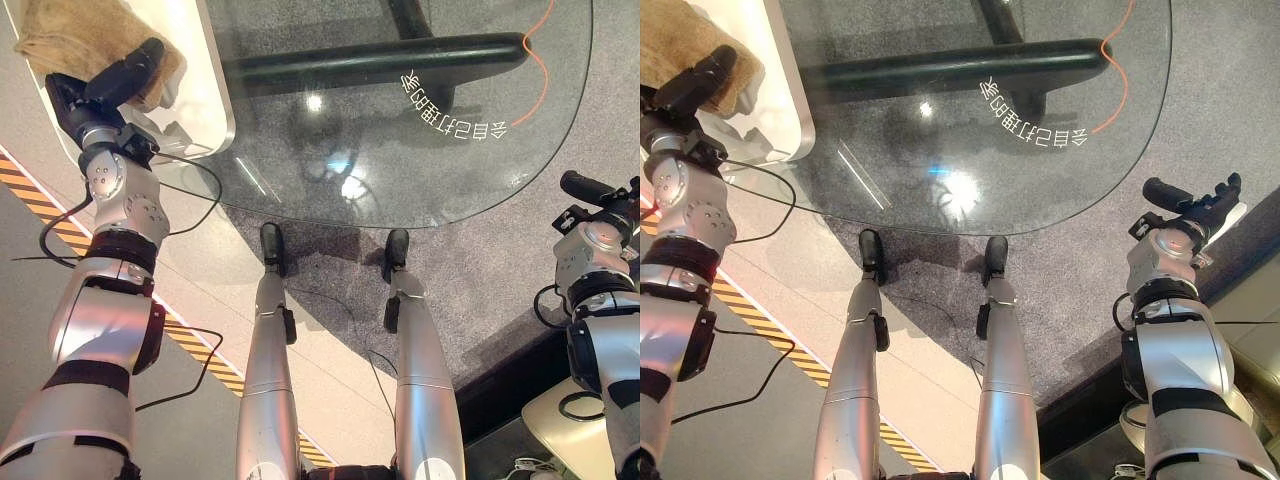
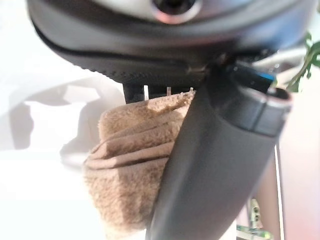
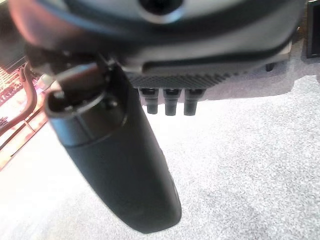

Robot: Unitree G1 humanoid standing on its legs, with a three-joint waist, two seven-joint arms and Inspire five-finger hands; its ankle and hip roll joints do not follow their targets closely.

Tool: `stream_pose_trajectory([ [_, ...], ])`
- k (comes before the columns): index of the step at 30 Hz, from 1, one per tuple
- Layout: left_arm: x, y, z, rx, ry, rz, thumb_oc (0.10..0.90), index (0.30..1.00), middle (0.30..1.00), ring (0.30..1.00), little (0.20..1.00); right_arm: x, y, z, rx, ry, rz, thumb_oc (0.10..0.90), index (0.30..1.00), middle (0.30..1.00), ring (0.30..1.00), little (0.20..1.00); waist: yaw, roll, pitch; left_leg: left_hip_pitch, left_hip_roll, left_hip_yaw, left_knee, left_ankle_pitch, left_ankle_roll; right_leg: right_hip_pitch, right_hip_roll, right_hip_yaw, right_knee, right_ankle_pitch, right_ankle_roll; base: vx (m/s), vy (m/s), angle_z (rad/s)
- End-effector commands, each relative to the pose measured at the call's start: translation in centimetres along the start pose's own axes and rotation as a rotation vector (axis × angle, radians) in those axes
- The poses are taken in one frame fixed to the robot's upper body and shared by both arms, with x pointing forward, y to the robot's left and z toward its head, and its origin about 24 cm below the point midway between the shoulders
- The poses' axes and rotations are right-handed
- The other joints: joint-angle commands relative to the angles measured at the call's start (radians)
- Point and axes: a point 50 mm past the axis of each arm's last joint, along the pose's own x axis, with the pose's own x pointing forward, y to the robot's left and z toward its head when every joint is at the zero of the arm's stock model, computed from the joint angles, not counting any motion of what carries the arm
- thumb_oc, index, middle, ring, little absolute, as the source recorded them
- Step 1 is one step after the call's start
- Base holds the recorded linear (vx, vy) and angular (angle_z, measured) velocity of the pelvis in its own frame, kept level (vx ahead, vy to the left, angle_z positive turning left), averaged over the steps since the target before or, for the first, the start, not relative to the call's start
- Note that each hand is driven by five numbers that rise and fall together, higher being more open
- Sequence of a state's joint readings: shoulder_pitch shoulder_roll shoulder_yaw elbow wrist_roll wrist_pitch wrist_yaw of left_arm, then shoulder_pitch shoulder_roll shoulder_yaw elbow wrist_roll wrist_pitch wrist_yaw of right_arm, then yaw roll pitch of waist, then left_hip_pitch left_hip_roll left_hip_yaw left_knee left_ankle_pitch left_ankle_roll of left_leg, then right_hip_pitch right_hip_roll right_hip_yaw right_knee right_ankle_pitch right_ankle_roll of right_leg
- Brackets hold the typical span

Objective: Wipe the table with a cloth and put it in the basket.

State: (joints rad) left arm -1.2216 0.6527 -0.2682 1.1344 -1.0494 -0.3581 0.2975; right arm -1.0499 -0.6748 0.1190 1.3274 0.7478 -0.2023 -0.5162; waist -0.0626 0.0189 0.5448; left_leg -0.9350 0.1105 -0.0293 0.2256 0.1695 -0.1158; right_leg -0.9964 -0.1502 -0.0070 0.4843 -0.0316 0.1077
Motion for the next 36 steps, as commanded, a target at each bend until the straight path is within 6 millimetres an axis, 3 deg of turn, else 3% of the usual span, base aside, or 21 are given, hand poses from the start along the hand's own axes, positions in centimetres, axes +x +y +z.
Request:
stream_pose_trajectory([
  [1, 1.8, 1.2, 5.9, 0.063, -0.162, 0.063, 0.1, 0.3, 0.3, 0.3, 0.2, 1.8, -4.0, 3.0, -0.02, -0.104, -0.113, 0.8, 0.9, 0.9, 0.9, 0.9, -0.008, -0.008, -0.025, 0.046, -0.077, 0.033, 0.096, -0.166, 0.055, 0.105, 0.12, -0.066, -0.099, -0.033, -0.064, 0.0, 0.0, 0.0],
  [6, 1.9, 1.2, 5.7, 0.085, -0.133, 0.058, 0.1, 0.3, 0.3, 0.3, 0.2, 1.9, -4.0, 3.1, -0.017, -0.105, -0.113, 0.8, 0.9, 0.9, 0.9, 0.9, -0.01, -0.006, -0.025, 0.043, -0.076, 0.033, 0.097, -0.165, 0.054, 0.103, 0.118, -0.065, -0.1, -0.031, -0.063, 0.0, 0.0, 0.0],
  [8, 2.0, 1.2, 5.4, 0.098, -0.104, 0.062, 0.298, 0.469, 0.469, 0.469, 0.398, 1.9, -4.0, 3.1, -0.019, -0.105, -0.111, 0.8, 0.9, 0.9, 0.9, 0.9, -0.011, -0.005, -0.025, 0.044, -0.077, 0.033, 0.098, -0.165, 0.055, 0.103, 0.118, -0.064, -0.102, -0.03, -0.062, 0.0, 0.0, 0.0],
  [9, 2.0, 1.1, 5.3, 0.101, -0.093, 0.062, 0.8, 0.9, 0.9, 0.9, 0.9, 1.9, -4.0, 3.2, -0.018, -0.106, -0.112, 0.8, 0.9, 0.9, 0.9, 0.9, -0.011, -0.004, -0.025, 0.044, -0.077, 0.033, 0.098, -0.165, 0.055, 0.103, 0.117, -0.063, -0.102, -0.029, -0.062, 0.0, 0.0, 0.0],
  [27, 2.0, 1.7, 4.5, 0.155, -0.047, 0.072, 0.8, 0.9, 0.9, 0.9, 0.9, 1.9, -4.0, 3.3, -0.016, -0.109, -0.111, 0.8, 0.9, 0.9, 0.9, 0.9, -0.01, -0.006, -0.025, 0.045, -0.076, 0.033, 0.096, -0.161, 0.056, 0.106, 0.114, -0.065, -0.106, -0.025, -0.062, 0.0, 0.0, 0.0],
  [36, 2.0, 2.3, 4.8, 0.299, -0.068, 0.133, 0.8, 0.9, 0.9, 0.9, 0.9, 1.9, -4.1, 3.3, -0.017, -0.106, -0.108, 0.8, 0.9, 0.9, 0.9, 0.9, -0.008, -0.007, -0.025, 0.044, -0.072, 0.03, 0.099, -0.159, 0.054, 0.108, 0.111, -0.065, -0.104, -0.025, -0.059, 0.0, 0.0, 0.0],
])
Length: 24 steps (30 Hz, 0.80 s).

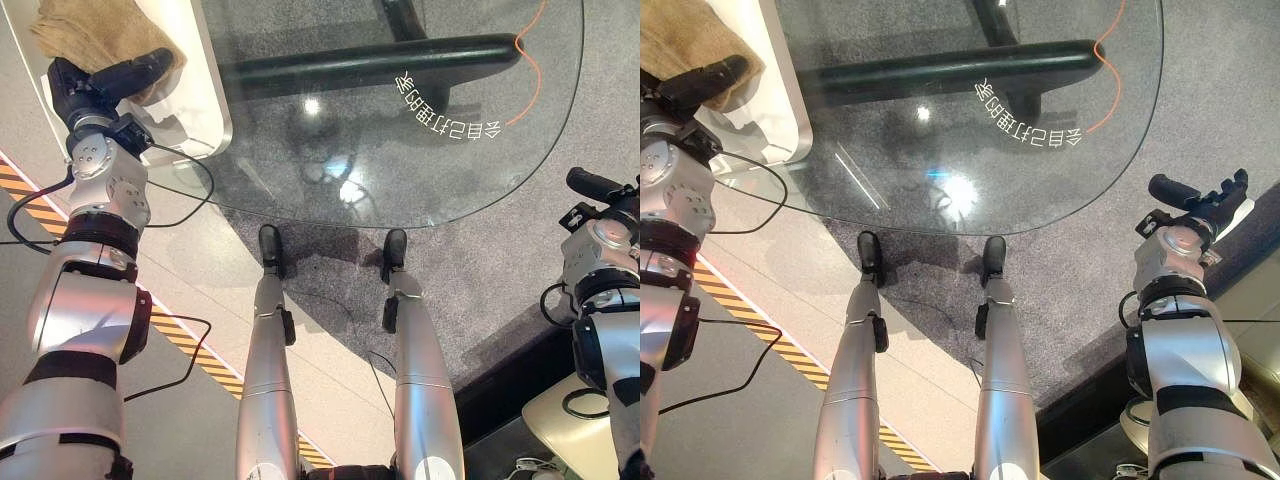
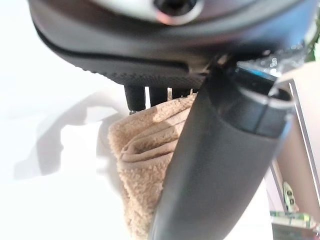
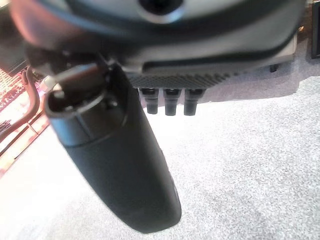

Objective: Wipe the table with a cloth and put it in the basket.

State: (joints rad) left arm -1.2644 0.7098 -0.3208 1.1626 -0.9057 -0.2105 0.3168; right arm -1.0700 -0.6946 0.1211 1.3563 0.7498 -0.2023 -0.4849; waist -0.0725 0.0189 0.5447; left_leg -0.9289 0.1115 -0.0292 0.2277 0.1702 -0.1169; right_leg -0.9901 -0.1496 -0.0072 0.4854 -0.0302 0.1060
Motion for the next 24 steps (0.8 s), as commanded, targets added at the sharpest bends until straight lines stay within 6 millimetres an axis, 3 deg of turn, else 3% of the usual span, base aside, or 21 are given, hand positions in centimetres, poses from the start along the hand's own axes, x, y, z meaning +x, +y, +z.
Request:
stream_pose_trajectory([
  [1, 1.1, 3.0, 3.3, 0.095, -0.096, 0.166, 0.8, 0.9, 0.9, 0.9, 0.9, 1.6, -3.8, 2.6, -0.021, -0.096, -0.111, 0.8, 0.9, 0.9, 0.9, 0.9, 0.003, -0.008, -0.025, 0.039, -0.074, 0.03, 0.098, -0.16, 0.055, 0.103, 0.11, -0.065, -0.105, -0.026, -0.057, 0.0, 0.0, 0.0],
  [9, 1.0, 3.8, 3.6, 0.344, -0.158, 0.255, 0.8, 0.9, 0.9, 0.9, 0.9, 1.6, -4.0, 1.4, -0.047, -0.052, -0.08, 0.8, 0.9, 0.9, 0.9, 0.9, 0.007, -0.008, -0.025, 0.042, -0.071, 0.029, 0.095, -0.158, 0.055, 0.106, 0.11, -0.066, -0.109, -0.025, -0.057, 0.0, 0.0, 0.0],
  [24, 0.5, 4.1, 3.2, 0.564, -0.246, 0.293, 0.8, 0.9, 0.9, 0.9, 0.9, 1.3, -4.5, -0.3, -0.059, -0.032, -0.076, 0.8, 0.9, 0.9, 0.9, 0.9, 0.018, -0.001, -0.025, 0.05, -0.072, 0.03, 0.09, -0.152, 0.056, 0.112, 0.11, -0.067, -0.11, -0.021, -0.056, 0.0, 0.0, 0.0],
])
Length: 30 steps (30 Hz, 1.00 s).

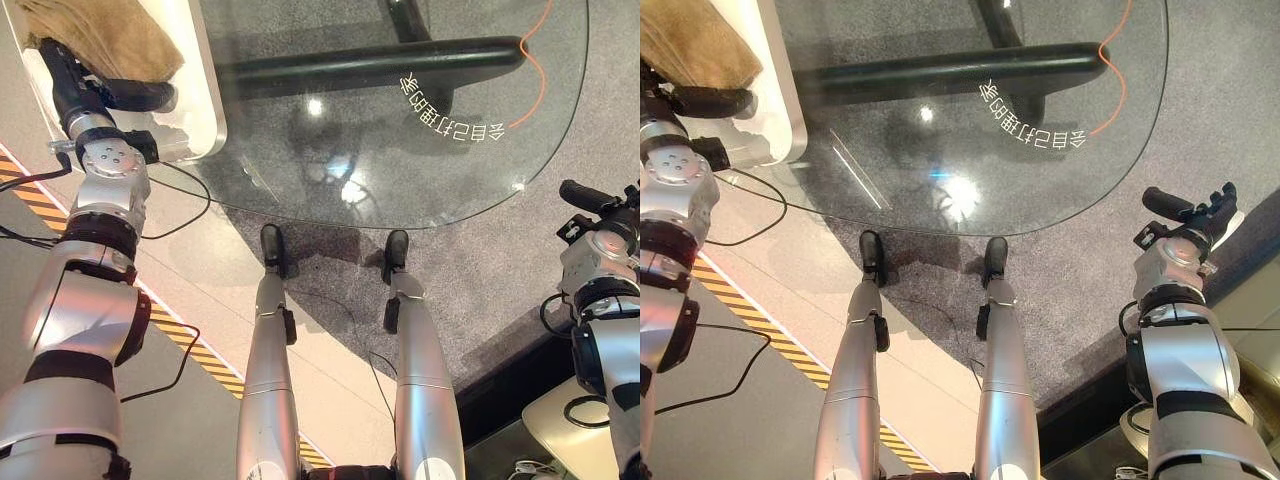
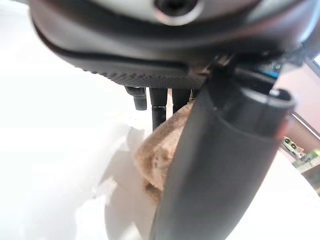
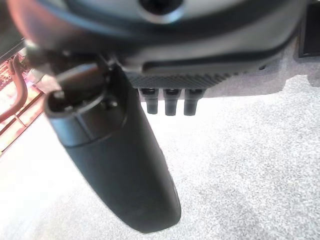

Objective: Wipe the table with a cloth and put it in the basket.

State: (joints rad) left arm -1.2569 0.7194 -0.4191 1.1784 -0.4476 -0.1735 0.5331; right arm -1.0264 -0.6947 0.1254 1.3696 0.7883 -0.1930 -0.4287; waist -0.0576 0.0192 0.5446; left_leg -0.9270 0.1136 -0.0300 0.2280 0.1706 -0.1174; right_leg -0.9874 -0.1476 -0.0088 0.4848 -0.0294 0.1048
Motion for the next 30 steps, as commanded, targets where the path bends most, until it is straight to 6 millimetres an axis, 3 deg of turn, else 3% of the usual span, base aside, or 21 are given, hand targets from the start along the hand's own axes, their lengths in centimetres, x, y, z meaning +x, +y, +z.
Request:
stream_pose_trajectory([
  [1, 1.7, 5.0, 0.6, 0.063, -0.034, 0.208, 0.8, 0.9, 0.9, 0.9, 0.9, 1.1, -3.6, 1.4, -0.044, -0.084, -0.101, 0.8, 0.9, 0.9, 0.9, 0.9, 0.003, -0.001, -0.025, 0.05, -0.075, 0.031, 0.087, -0.153, 0.057, 0.111, 0.109, -0.065, -0.11, -0.023, -0.055, 0.0, 0.0, 0.0],
  [19, 1.1, 5.1, -1.7, 0.262, 0.011, 0.144, 0.8, 0.9, 0.9, 0.9, 0.9, 1.1, -4.1, 1.0, -0.048, -0.089, -0.113, 0.8, 0.9, 0.9, 0.9, 0.9, 0.012, 0.015, -0.025, 0.044, -0.081, 0.032, 0.102, -0.156, 0.063, 0.105, 0.108, -0.072, -0.092, -0.029, -0.059, 0.0, 0.0, 0.0],
  [30, 0.8, 4.7, -2.5, 0.261, 0.062, 0.1, 0.8, 0.9, 0.9, 0.9, 0.9, 1.0, -3.9, 1.0, -0.053, -0.092, -0.113, 0.8, 0.9, 0.9, 0.9, 0.9, 0.016, 0.025, -0.025, 0.034, -0.086, 0.027, 0.105, -0.155, 0.065, 0.093, 0.109, -0.074, -0.088, -0.03, -0.062, 0.0, 0.0, 0.0],
])
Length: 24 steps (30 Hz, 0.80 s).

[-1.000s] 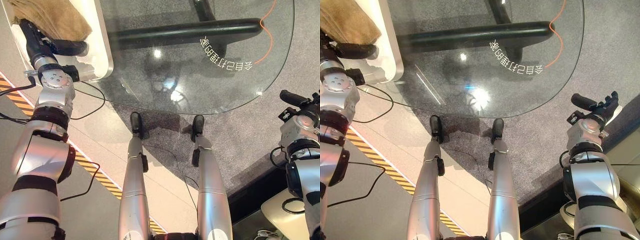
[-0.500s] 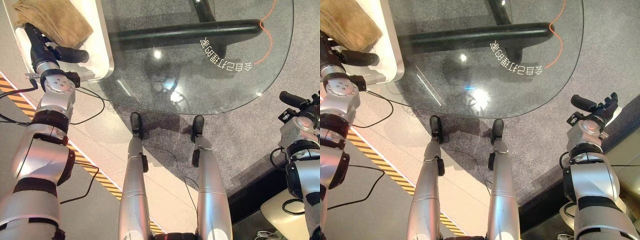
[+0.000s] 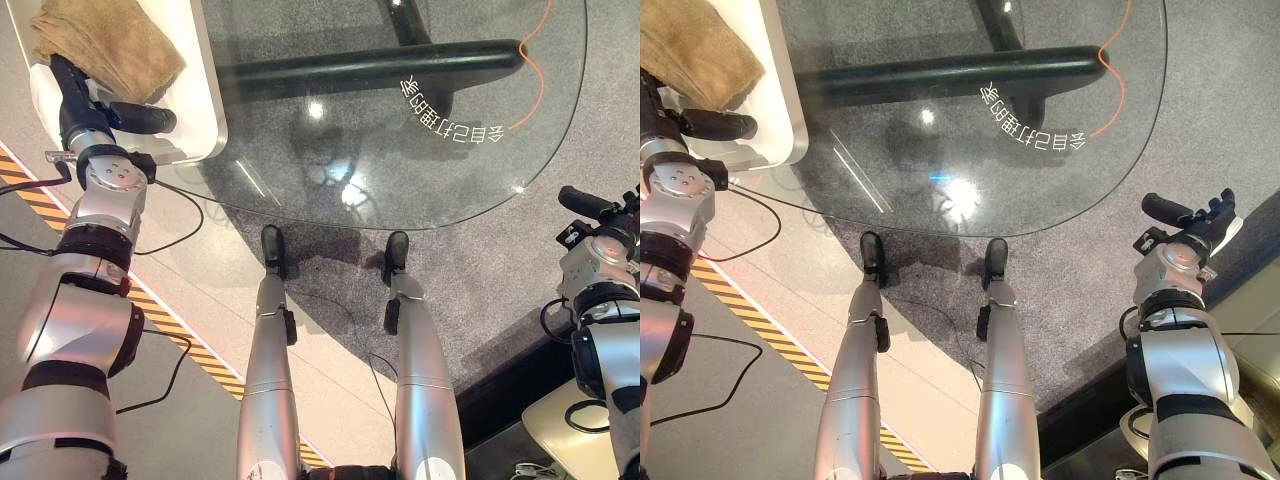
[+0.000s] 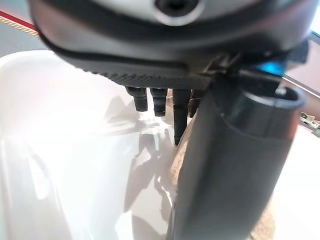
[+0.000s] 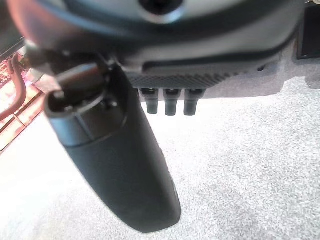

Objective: Wipe the table with a cloth and put it in the basket.

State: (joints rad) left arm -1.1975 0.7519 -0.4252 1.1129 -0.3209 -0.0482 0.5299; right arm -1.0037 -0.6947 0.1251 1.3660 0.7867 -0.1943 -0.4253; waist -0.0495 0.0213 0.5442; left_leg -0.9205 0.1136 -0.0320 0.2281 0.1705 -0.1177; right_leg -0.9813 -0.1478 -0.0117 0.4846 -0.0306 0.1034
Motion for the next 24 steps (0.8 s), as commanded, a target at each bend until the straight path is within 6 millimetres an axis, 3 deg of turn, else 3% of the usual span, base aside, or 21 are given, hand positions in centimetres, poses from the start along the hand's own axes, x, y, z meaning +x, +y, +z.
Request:
stream_pose_trajectory([
  [1, 0.9, 3.8, -1.8, 0.054, 0.051, 0.125, 0.8, 0.9, 0.9, 0.9, 0.9, 1.0, -3.5, 1.4, -0.034, -0.098, -0.113, 0.8, 0.9, 0.9, 0.9, 0.9, 0.008, 0.024, -0.024, 0.028, -0.087, 0.028, 0.105, -0.155, 0.066, 0.088, 0.109, -0.071, -0.088, -0.028, -0.06, 0.0, 0.0, 0.0],
  [14, -0.1, 3.6, -3.7, -0.033, 0.055, 0.127, 0.8, 0.9, 0.9, 0.9, 0.9, 0.9, -4.0, 0.6, -0.043, -0.09, -0.119, 0.8, 0.9, 0.9, 0.9, 0.9, 0.023, 0.031, -0.024, 0.066, -0.097, 0.024, 0.085, -0.144, 0.066, 0.123, 0.106, -0.078, -0.106, -0.022, -0.057, 0.0, 0.0, 0.0],
  [24, -0.6, 3.5, -3.8, -0.039, 0.022, 0.14, 0.8, 0.9, 0.9, 0.9, 0.9, 0.8, -4.4, -0.1, -0.058, -0.073, -0.121, 0.8, 0.9, 0.9, 0.9, 0.9, 0.032, 0.03, -0.024, 0.091, -0.098, 0.023, 0.082, -0.142, 0.066, 0.148, 0.103, -0.084, -0.102, -0.023, -0.055, 0.0, 0.0, 0.0],
])
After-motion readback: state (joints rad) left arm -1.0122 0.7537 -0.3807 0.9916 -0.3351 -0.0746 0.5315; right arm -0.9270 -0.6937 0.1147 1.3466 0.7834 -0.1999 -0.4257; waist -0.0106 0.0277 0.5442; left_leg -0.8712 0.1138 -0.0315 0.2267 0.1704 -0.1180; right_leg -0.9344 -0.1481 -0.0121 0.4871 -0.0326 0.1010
